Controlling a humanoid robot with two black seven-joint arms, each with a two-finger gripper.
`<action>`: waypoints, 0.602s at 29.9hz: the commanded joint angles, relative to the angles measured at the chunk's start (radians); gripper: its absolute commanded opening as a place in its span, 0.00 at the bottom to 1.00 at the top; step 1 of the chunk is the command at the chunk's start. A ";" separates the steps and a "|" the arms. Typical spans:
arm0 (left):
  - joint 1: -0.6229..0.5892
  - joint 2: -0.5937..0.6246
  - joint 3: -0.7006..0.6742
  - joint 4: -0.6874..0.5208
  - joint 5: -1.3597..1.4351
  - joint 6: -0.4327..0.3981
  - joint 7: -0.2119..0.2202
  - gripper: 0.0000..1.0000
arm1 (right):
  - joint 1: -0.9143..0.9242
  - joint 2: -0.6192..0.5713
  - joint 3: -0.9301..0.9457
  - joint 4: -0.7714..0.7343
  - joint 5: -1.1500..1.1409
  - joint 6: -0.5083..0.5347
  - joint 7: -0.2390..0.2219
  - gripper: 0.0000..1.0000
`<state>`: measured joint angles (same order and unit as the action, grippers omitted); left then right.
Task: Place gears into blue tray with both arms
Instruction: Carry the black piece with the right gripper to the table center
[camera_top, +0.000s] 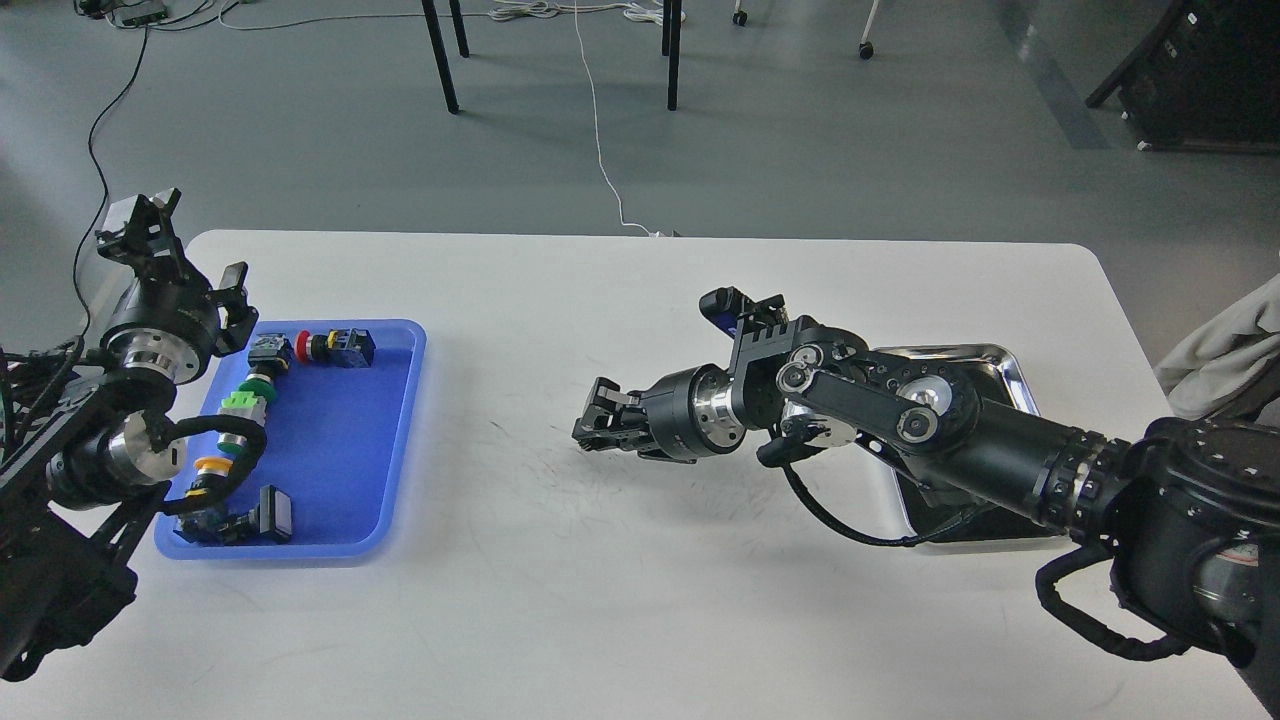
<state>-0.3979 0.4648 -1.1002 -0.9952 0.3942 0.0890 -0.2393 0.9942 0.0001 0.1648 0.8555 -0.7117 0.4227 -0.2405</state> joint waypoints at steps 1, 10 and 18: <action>-0.001 0.000 -0.001 0.004 0.000 0.000 0.000 0.98 | -0.034 0.000 -0.005 0.007 -0.038 -0.018 0.001 0.05; 0.002 0.003 0.003 0.006 0.000 -0.002 -0.002 0.98 | -0.069 0.000 -0.007 0.008 -0.091 -0.090 0.001 0.18; 0.001 0.005 0.003 0.007 0.005 -0.002 -0.002 0.98 | -0.068 0.000 -0.005 0.037 -0.084 -0.128 0.003 0.67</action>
<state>-0.3968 0.4690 -1.0979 -0.9894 0.3966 0.0875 -0.2408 0.9235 -0.0004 0.1550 0.8845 -0.8028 0.3055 -0.2386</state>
